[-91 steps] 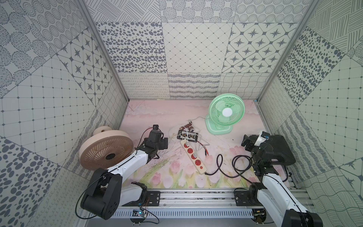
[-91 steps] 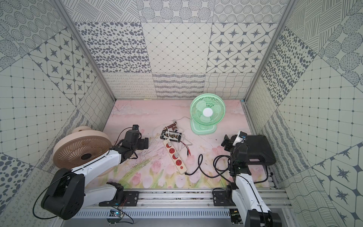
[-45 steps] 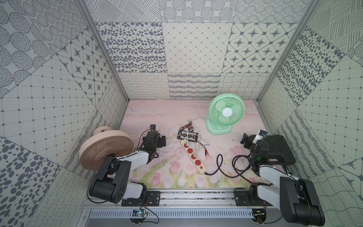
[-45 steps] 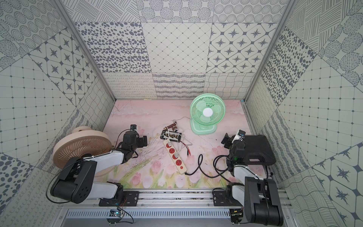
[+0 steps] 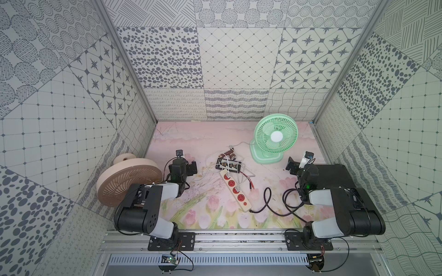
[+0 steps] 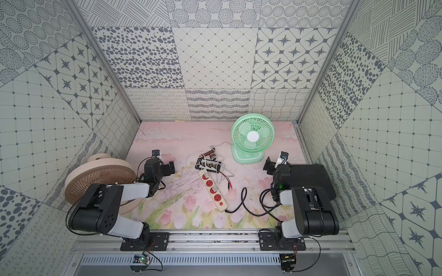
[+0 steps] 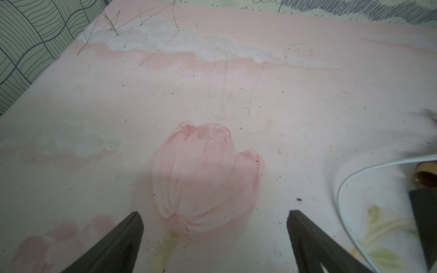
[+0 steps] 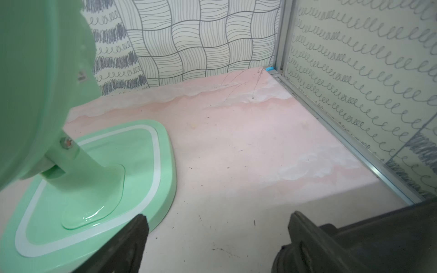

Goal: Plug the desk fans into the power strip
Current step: Reset both arms

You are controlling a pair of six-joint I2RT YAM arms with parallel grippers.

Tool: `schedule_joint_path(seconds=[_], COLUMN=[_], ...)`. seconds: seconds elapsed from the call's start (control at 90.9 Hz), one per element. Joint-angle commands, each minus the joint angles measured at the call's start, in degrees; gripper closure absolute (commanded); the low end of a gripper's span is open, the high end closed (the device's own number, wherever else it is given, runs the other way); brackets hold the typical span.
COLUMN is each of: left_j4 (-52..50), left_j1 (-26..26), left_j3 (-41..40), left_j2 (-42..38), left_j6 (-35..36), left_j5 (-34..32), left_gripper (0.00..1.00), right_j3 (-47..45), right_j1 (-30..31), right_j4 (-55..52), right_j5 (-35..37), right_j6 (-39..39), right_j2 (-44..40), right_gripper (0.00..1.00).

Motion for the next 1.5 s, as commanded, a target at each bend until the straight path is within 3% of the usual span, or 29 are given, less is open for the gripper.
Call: schedule_joint_path(seconds=[0.0, 0.517, 1.486], left_j4=[12.4, 12.5, 12.5], left_j1=[0.9, 0.8, 0.5], left_j3=[-1.9, -1.9, -1.9], left_j2=[2.6, 2.8, 2.9], left_j6=[1.3, 1.5, 1.5], left_j5=[5.9, 6.0, 5.4], left_gripper=[0.01, 0.01, 0.01], right_j3=[2.7, 7.1, 7.7], right_j1=[3.8, -0.9, -0.1], right_j4=[3.9, -3.2, -3.9], right_j5=[2.8, -3.8, -5.0], right_j6=[-6.7, -3.1, -4.7], right_j2=[2.8, 4.7, 4.7], right_gripper=[0.03, 0.03, 0.03])
